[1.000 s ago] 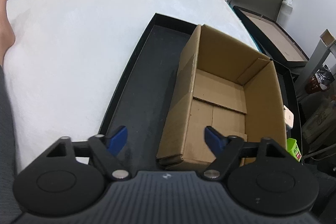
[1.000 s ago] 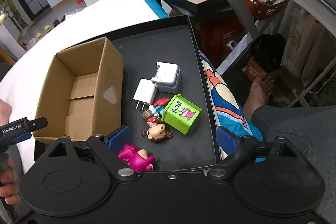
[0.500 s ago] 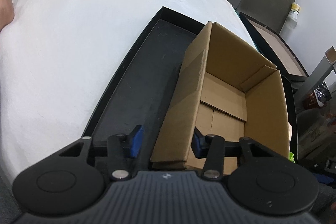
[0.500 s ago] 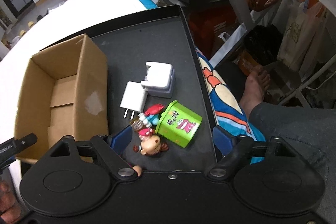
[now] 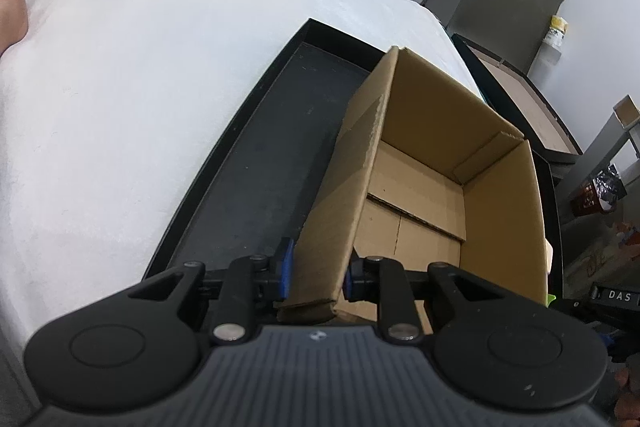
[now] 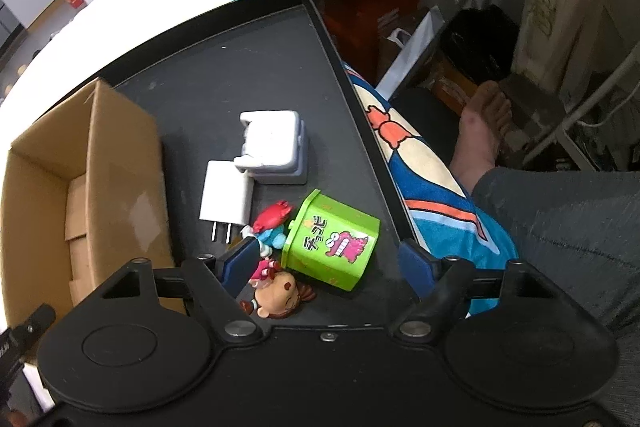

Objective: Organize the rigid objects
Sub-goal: 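Move the left tool to the box wall while the right tool approaches the green cube, then close the right gripper on the green cube toy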

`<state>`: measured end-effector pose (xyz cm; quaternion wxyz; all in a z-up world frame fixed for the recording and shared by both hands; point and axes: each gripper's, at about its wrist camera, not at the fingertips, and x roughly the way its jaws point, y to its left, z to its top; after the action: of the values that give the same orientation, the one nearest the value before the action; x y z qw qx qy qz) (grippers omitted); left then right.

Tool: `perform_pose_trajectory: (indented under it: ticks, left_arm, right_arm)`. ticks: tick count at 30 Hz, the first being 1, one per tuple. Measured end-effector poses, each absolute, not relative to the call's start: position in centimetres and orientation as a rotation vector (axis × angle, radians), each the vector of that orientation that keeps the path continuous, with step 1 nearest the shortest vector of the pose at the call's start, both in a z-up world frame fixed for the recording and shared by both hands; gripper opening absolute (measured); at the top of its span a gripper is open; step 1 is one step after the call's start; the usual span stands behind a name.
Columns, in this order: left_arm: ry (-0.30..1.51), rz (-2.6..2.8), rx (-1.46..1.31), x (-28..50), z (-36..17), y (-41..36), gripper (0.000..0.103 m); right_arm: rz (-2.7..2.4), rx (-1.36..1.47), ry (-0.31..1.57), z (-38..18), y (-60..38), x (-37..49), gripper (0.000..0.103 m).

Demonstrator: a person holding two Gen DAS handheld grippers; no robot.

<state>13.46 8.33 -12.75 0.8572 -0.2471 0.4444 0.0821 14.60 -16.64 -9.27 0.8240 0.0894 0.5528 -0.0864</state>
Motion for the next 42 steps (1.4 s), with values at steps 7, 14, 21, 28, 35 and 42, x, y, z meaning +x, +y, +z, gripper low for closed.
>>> perform_pose_trajectory:
  ticks: [7, 14, 21, 28, 35, 42]
  left_arm:
    - [0.890, 0.234, -0.540, 13.0, -12.3, 9.5, 0.021]
    - [0.912, 0.228, -0.547, 13.0, -12.2, 9.4, 0.022]
    - [0.940, 0.197, -0.543, 13.4, -12.6, 8.9, 0.022]
    - [0.944, 0.190, -0.552, 13.3, -12.8, 9.3, 0.022]
    - [0.953, 0.167, -0.543, 13.1, -12.9, 9.1, 0.022]
    - [0.959, 0.149, -0.558, 13.0, -13.0, 9.1, 0.023]
  right_arm:
    - [-0.194, 0.231, 1.220, -10.1, -16.7, 15.5, 0.074]
    - [-0.209, 0.261, 1.294, -11.8, -17.0, 16.7, 0.054]
    - [-0.184, 0.251, 1.294, -11.3, -17.4, 17.0, 0.052]
    - [-0.147, 0.231, 1.265, -9.4, -17.2, 16.9, 0.052]
    - [-0.090, 0.215, 1.231, -7.2, -16.2, 16.8, 0.052]
    - [-0.024, 0.168, 1.195, -5.0, -14.5, 17.2, 0.052]
